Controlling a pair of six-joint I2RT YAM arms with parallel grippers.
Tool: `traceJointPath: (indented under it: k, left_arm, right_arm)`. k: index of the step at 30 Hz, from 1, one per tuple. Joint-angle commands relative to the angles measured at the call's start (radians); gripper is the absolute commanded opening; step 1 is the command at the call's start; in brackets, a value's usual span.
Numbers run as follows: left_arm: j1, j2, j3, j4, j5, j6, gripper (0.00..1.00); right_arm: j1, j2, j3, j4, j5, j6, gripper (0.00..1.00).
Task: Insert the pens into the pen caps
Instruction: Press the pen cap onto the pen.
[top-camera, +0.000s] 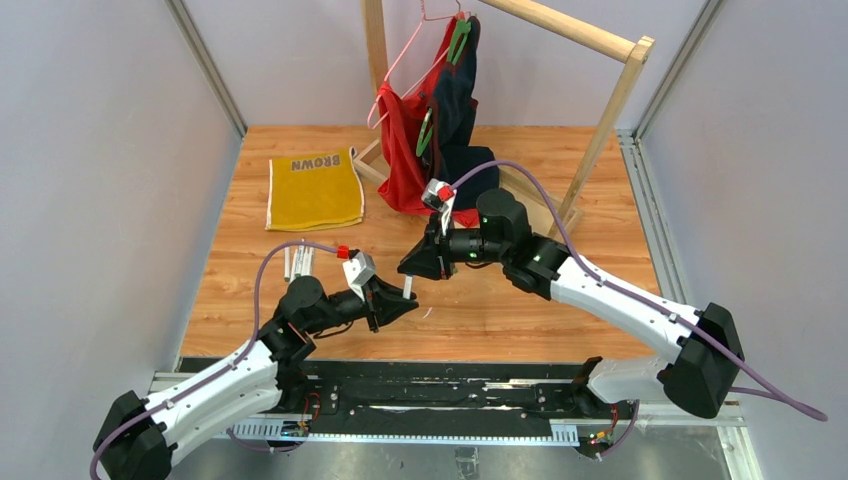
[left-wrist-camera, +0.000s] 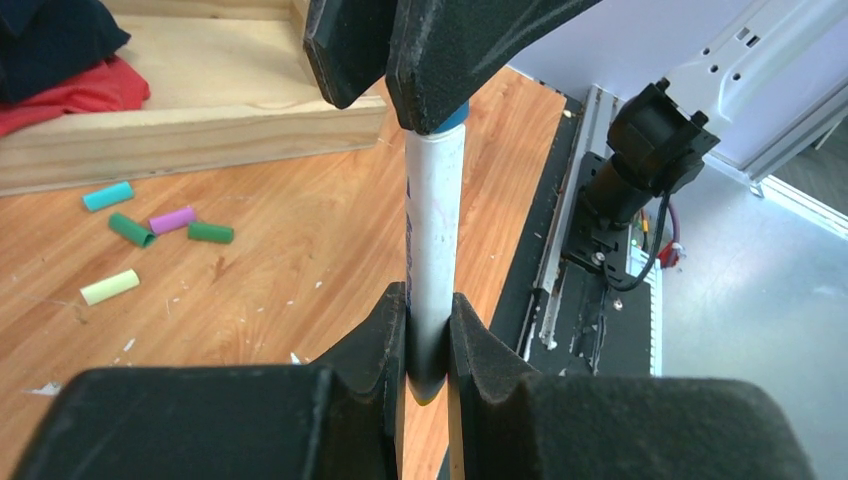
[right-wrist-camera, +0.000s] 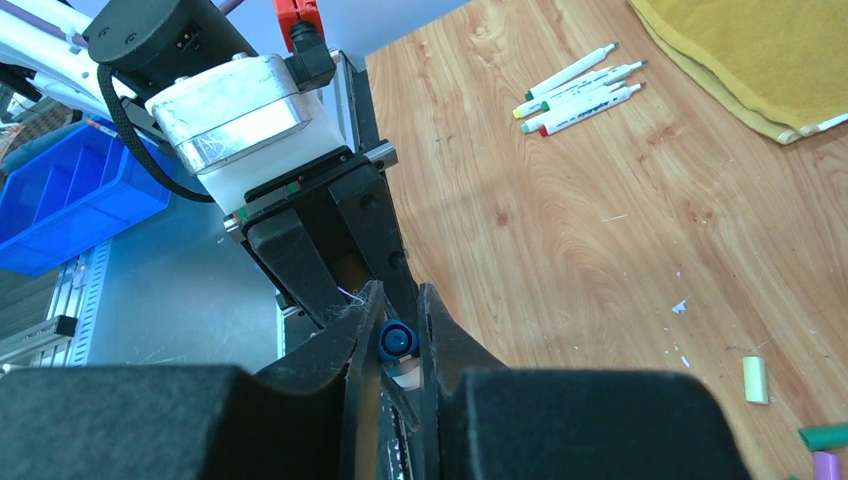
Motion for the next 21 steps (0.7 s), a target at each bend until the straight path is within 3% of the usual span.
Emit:
traceJointPath:
  k: [1,21]
  left_arm:
    - [-0.006,-0.049,0.07,0.136,-0.029,-0.024,0.0]
    - [0.057,-0.043,0.117,0.225,-0.016,-0.112,0.0]
  right_arm:
    - [0.027,0.006,-0.064,-0.073,-0.004,0.026,0.01]
    - [0.067,0.002,-0.229,-0.078,-0.044,0.113,0.01]
